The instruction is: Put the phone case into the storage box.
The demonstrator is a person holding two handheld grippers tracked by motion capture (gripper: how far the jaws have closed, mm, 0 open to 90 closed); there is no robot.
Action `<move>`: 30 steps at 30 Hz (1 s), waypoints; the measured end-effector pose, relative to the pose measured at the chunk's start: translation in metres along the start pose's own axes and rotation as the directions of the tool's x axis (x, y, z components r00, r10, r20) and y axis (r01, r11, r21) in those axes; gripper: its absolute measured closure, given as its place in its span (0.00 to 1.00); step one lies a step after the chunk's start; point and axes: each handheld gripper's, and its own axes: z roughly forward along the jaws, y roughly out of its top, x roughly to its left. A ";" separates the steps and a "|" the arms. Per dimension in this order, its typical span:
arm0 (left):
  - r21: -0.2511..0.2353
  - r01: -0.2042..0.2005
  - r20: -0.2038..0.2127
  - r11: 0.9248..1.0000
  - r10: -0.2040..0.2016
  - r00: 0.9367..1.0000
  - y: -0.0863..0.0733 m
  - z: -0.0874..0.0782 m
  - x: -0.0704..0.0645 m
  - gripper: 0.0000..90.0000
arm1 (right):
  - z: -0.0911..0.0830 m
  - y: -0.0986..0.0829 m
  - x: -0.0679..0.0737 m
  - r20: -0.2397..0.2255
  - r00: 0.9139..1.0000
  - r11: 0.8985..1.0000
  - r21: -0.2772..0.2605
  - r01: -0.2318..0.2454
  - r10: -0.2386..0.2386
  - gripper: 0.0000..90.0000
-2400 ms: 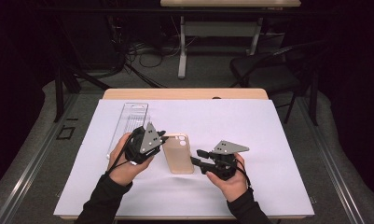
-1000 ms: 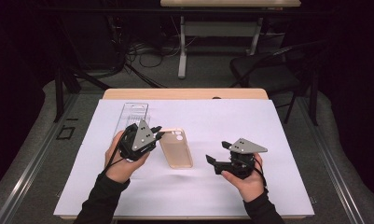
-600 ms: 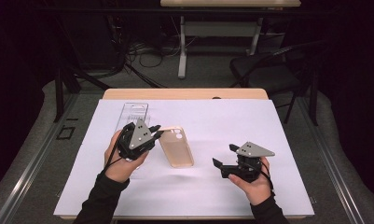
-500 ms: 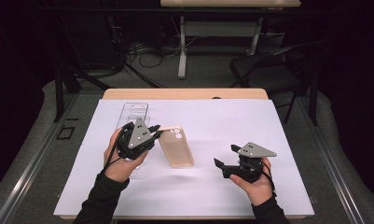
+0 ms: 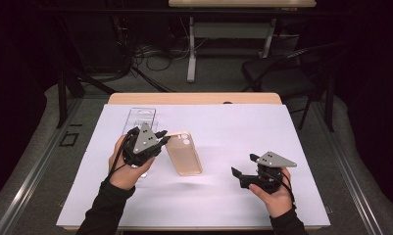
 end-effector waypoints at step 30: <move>-0.010 -0.039 -0.025 0.999 0.039 0.999 0.009 0.018 0.045 0.88 | -0.002 -0.007 -0.004 0.019 1.000 1.000 0.000 -0.003 0.003 0.16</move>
